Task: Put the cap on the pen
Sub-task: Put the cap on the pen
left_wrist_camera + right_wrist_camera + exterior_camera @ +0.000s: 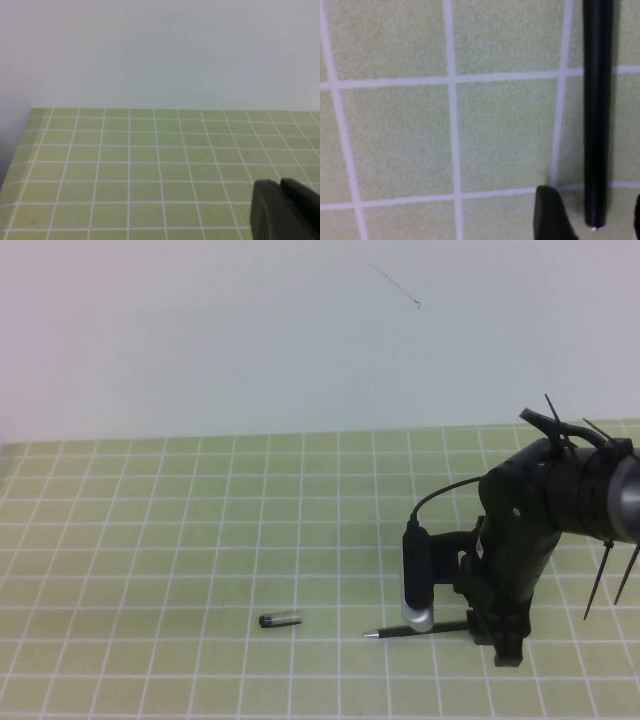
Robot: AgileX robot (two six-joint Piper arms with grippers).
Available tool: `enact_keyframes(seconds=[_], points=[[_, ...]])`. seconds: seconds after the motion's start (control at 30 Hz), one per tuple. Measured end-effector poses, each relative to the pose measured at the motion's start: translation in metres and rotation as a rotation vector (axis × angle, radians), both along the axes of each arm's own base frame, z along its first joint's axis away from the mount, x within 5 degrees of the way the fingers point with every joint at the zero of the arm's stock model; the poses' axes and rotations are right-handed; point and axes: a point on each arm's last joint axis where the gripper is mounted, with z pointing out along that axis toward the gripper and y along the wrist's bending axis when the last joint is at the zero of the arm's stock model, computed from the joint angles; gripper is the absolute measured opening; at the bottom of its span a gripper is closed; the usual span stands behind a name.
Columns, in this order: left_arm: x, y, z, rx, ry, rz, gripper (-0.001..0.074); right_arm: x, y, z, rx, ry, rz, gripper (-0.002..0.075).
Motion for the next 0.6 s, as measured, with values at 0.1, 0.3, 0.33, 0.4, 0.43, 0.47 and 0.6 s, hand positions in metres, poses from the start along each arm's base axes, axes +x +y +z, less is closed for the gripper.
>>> enact_keyframes(seconds=[0.1,0.3,0.33,0.4,0.43,0.47,0.6], points=[[0.0,0.0,0.0,-0.008,0.001,-0.001,0.0,0.001,0.001,0.0,0.005,-0.012,0.016,0.0344],[0.0,0.0,0.0,-0.008,0.002,-0.001,0.0,0.001,0.001,-0.01,-0.014,0.021,0.019,0.0343],[0.0,0.0,0.0,-0.008,0.002,-0.001,0.0,0.002,0.001,-0.011,-0.017,0.025,0.022,0.0343],[0.0,0.0,0.0,-0.008,0.002,-0.001,0.0,0.002,0.001,-0.011,-0.017,0.027,0.02,0.0342],[0.0,0.0,0.0,-0.008,0.002,-0.001,0.0,0.002,0.001,-0.011,-0.018,0.027,0.022,0.0337],[0.0,0.0,0.0,-0.008,0.002,-0.001,0.0,0.002,0.001,-0.011,-0.019,0.029,0.022,0.0328],[0.0,0.0,0.0,-0.006,0.002,-0.001,0.0,0.0,0.001,-0.011,-0.024,0.042,0.018,0.0256]])
